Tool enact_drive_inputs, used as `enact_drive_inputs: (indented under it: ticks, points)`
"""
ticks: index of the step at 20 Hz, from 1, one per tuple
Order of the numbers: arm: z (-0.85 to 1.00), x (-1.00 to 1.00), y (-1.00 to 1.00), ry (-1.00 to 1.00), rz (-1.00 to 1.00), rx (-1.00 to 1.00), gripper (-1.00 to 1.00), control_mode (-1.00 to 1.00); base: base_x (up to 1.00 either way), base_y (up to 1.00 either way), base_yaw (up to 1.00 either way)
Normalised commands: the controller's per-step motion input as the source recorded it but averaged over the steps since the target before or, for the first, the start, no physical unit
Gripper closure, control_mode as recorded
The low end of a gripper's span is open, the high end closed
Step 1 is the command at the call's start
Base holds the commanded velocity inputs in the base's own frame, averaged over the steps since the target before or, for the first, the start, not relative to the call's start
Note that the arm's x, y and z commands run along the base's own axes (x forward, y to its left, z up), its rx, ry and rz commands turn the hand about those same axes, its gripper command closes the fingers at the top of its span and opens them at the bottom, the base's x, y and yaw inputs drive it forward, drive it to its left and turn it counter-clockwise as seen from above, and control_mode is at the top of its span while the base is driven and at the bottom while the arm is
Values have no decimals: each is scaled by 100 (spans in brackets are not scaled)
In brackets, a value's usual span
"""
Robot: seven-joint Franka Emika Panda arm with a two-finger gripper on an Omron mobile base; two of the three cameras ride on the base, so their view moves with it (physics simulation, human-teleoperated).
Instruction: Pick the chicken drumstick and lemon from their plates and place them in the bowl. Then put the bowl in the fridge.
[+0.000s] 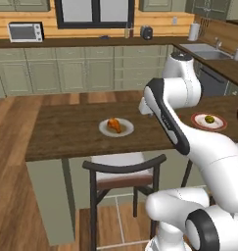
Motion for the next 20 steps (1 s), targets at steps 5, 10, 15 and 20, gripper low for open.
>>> enact_drive_inputs:
  ticks: [5,10,15,20]
  points:
    - [0,0,0,0,0,0,-100,100,71,28,4]
    - [0,0,0,0,0,0,-100,100,63,43,0]
    - [0,0,0,0,0,0,-100,100,8,67,3]
    - [0,0,0,0,0,0,-100,100,5,64,-1]
